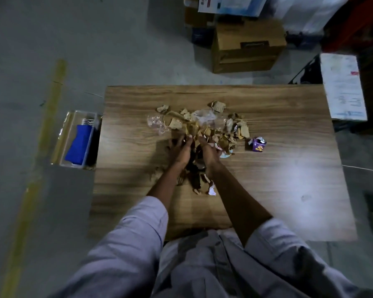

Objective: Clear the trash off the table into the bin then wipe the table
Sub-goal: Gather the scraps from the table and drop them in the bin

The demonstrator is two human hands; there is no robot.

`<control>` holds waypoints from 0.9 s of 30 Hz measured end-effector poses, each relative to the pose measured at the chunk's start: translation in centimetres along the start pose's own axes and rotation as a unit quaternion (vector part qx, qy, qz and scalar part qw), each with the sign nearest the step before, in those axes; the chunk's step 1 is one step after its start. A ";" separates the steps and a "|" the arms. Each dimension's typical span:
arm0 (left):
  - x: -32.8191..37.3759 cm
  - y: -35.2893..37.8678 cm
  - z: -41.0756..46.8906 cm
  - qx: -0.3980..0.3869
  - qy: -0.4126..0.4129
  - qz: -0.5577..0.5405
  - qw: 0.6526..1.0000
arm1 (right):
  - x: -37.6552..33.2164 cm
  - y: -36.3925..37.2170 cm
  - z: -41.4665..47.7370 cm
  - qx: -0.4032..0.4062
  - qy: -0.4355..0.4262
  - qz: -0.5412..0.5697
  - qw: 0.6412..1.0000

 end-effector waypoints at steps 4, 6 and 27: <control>0.2 2.1 -3.0 0.007 -0.047 -0.171 0.984 | 0.8 -0.9 -0.9 -0.002 0.017 0.059 0.998; 0.3 2.6 -4.3 -0.005 -0.047 -0.199 0.979 | 1.4 -1.3 -1.1 -0.015 0.031 0.106 0.994; 0.1 -4.2 -13.6 0.234 -0.046 -0.393 0.888 | -3.2 -6.1 -7.6 0.059 -0.060 0.471 0.878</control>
Point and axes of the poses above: each hand's wrist, its own z-axis towards the middle knuckle, its own y-axis out of the palm, x = y × z, the point moved 5 cm from there along z, towards the middle knuckle, and after that the axes turned 10 degrees about x, right-handed, at the moved point
